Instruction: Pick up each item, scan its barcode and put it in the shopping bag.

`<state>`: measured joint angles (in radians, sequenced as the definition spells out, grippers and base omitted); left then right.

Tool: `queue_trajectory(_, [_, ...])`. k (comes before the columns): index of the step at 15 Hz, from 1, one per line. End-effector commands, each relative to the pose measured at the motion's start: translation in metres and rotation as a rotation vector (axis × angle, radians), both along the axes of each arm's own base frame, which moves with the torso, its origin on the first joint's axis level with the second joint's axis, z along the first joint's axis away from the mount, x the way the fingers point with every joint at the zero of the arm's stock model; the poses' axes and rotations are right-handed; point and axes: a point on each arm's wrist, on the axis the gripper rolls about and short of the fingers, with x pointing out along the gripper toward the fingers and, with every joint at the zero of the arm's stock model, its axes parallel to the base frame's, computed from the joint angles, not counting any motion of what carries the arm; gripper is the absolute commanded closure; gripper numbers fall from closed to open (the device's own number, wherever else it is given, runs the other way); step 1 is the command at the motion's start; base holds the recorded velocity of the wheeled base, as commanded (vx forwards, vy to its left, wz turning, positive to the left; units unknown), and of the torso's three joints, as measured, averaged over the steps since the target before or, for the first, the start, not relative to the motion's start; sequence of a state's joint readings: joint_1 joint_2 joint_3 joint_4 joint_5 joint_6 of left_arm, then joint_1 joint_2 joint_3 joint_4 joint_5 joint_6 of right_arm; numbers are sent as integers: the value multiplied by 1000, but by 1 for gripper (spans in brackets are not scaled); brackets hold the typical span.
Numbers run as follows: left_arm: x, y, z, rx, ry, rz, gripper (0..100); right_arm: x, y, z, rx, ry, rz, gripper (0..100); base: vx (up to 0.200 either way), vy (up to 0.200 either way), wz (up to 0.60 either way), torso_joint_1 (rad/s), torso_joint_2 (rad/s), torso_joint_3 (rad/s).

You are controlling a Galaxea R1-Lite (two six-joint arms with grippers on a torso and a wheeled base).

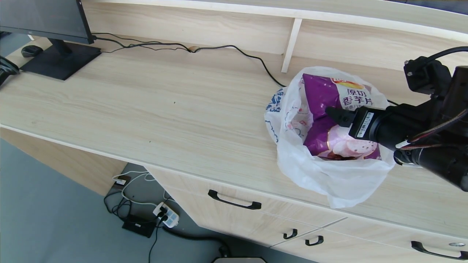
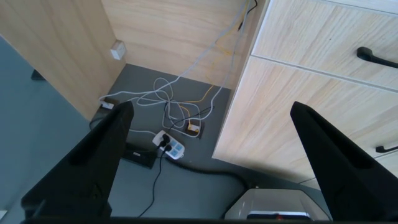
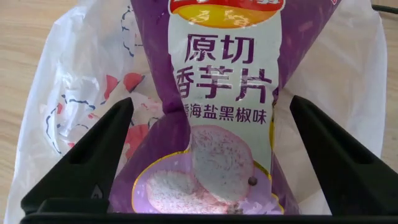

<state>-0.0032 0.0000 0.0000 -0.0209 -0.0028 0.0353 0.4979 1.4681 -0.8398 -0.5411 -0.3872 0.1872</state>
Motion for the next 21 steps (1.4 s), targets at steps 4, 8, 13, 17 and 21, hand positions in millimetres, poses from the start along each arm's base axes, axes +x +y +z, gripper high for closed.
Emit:
queue_trajectory(4, [0, 0, 0, 0, -1, 0, 0, -55, -24, 29, -83, -152, 46, 0, 0, 0, 0, 0, 0, 0])
queue_trajectory(8, [0, 0, 0, 0, -1, 0, 0, -85, -32, 31, -137, -206, 117, 0, 0, 0, 0, 0, 0, 0])
queue_trajectory(13, [0, 0, 0, 0, 1, 0, 0, -86, -31, 17, -150, -177, 182, 0, 0, 0, -240, 3, 2, 0])
queue_trajectory(17, [0, 0, 0, 0, -1, 0, 0, -87, -32, 16, -155, -175, 195, 0, 0, 0, -600, 1, 2, 1])
queue_trajectory(21, [0, 0, 0, -2, 1, 1, 0, -91, -32, 16, -132, -184, 249, 0, 0, 0, 0, 0, 0, 0])
